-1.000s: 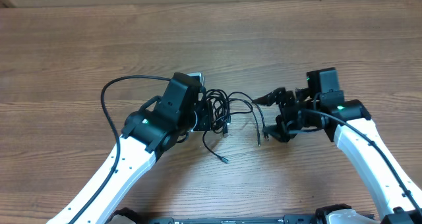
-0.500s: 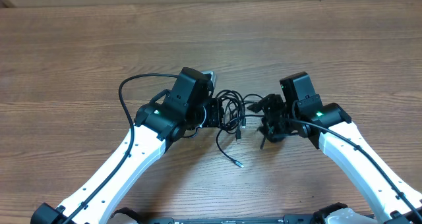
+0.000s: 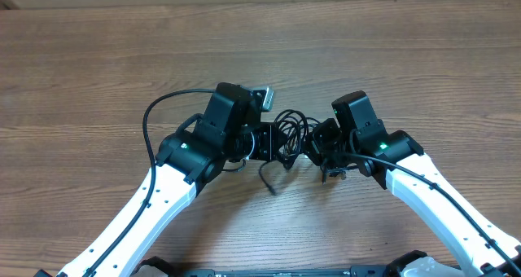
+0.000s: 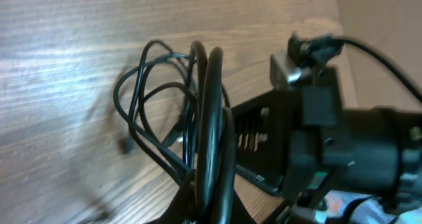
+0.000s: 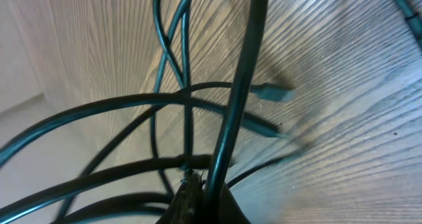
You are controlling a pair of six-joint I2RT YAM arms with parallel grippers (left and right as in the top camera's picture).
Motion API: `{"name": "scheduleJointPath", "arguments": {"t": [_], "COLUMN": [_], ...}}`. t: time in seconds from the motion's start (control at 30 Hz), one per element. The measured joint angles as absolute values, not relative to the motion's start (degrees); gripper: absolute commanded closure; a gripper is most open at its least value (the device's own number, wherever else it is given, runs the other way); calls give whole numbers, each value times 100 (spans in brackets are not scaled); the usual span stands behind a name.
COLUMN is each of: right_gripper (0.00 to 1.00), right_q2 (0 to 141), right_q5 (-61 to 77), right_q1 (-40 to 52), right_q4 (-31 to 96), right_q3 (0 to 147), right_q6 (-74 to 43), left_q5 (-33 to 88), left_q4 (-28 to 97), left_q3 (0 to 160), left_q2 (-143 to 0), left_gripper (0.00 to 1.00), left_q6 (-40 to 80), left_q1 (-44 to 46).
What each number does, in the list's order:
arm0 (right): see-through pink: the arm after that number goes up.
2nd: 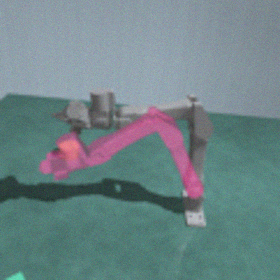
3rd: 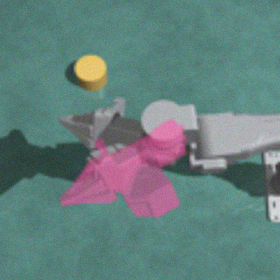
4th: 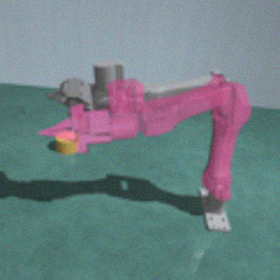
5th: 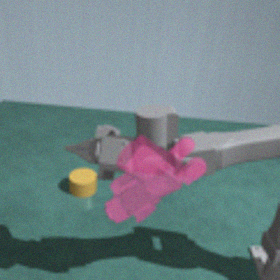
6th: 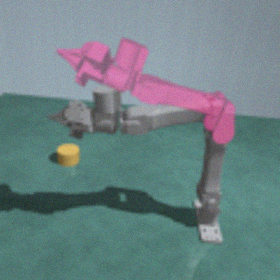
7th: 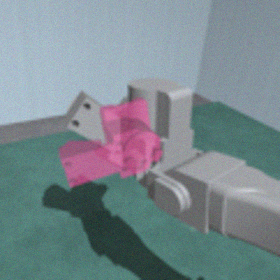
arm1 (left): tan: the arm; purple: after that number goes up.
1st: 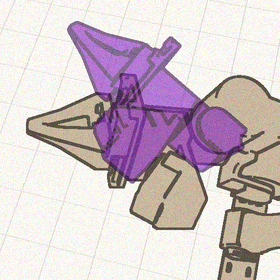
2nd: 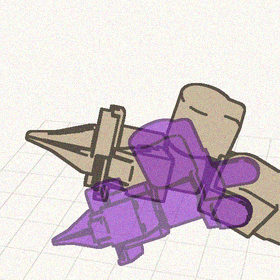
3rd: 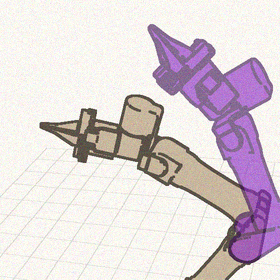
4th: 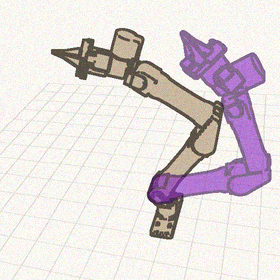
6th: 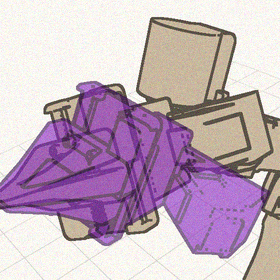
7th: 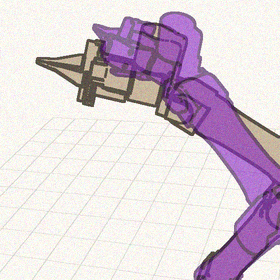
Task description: Untangle cables
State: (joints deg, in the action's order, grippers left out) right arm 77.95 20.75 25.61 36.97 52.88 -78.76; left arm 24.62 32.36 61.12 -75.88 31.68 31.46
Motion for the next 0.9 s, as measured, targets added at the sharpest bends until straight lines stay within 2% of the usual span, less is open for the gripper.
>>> {"name": "scheduleJointPath", "arguments": {"t": [0.23,0.53,0.9], "right_gripper": [96,96,96], "right_q2": [7496,5808,5207], "right_q5": [2383,2344,1332], "right_q1": [2475,1614,792], "right_q4": [3691,3763,5625], "right_q3": [5288,5288,5288], "right_q6": [-7376,-6635,-6399], "left_q5": [1695,163,-113], "left_q4": [4414,5247,5253], "left_q3": [6112,6112,6112], "left_q2": [-7559,-7550,-7548], "left_gripper": [96,96,96], "left_q6": [3044,3295,3422], "left_q1": [3148,3148,3148]}}
